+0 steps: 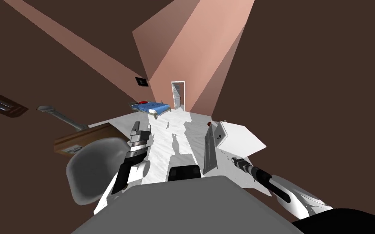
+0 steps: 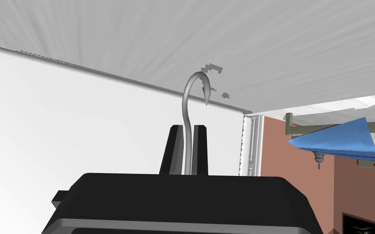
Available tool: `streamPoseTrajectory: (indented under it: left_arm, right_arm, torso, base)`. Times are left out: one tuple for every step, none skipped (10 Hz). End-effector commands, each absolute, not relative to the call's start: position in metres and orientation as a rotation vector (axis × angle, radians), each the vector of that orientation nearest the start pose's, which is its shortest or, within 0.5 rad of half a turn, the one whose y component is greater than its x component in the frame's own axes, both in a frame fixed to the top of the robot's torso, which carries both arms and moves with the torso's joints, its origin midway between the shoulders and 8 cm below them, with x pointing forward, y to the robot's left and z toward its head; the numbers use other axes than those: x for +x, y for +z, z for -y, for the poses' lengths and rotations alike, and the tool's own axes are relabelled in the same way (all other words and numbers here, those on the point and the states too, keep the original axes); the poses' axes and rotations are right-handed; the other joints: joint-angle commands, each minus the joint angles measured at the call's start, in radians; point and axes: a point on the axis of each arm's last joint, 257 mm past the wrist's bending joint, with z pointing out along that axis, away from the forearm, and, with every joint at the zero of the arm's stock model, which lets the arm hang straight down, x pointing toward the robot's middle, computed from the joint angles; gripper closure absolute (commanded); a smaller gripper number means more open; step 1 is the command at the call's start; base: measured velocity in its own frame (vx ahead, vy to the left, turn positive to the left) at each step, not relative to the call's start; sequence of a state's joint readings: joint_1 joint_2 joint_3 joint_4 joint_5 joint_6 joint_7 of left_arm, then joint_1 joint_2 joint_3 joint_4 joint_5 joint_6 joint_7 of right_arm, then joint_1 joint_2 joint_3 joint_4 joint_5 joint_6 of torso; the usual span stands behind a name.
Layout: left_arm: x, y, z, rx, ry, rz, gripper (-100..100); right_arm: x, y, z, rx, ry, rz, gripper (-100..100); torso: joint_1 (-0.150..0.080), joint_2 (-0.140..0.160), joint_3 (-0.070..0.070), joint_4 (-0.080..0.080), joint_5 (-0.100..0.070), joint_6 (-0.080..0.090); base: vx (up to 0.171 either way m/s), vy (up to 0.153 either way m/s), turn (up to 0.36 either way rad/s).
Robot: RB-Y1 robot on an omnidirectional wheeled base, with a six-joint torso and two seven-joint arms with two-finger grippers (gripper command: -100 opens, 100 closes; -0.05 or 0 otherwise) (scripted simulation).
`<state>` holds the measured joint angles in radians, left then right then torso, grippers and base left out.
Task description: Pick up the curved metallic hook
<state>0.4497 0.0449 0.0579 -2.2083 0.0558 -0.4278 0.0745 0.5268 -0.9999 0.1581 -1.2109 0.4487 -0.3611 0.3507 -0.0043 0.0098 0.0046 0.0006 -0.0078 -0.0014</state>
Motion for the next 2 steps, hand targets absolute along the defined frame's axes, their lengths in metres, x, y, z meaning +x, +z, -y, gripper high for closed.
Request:
streamPoseTrajectory:
  left_arm:
    - [0.3692,-0.0031,-0.303,-0.766,-1.34,-0.651,0]
    - [0.3691,-0.0033,-0.3031,-0.766,-1.34,-0.651,0]
  right_arm:
    - [0.2353,-0.4253,0.5625,-0.149,-0.083,-2.34,100]
    - [0.2365,-0.4246,0.5641,-0.142,-0.084,-2.339,0]
  torso:
    - [0.0,0.0,0.0,0.0,0.0,0.0]
    - [-0.002,-0.004,-0.002,-0.001,0.0,0.002]
  base:
    - [-0.098,0.041,0.041]
    - [-0.016,0.007,-0.012]
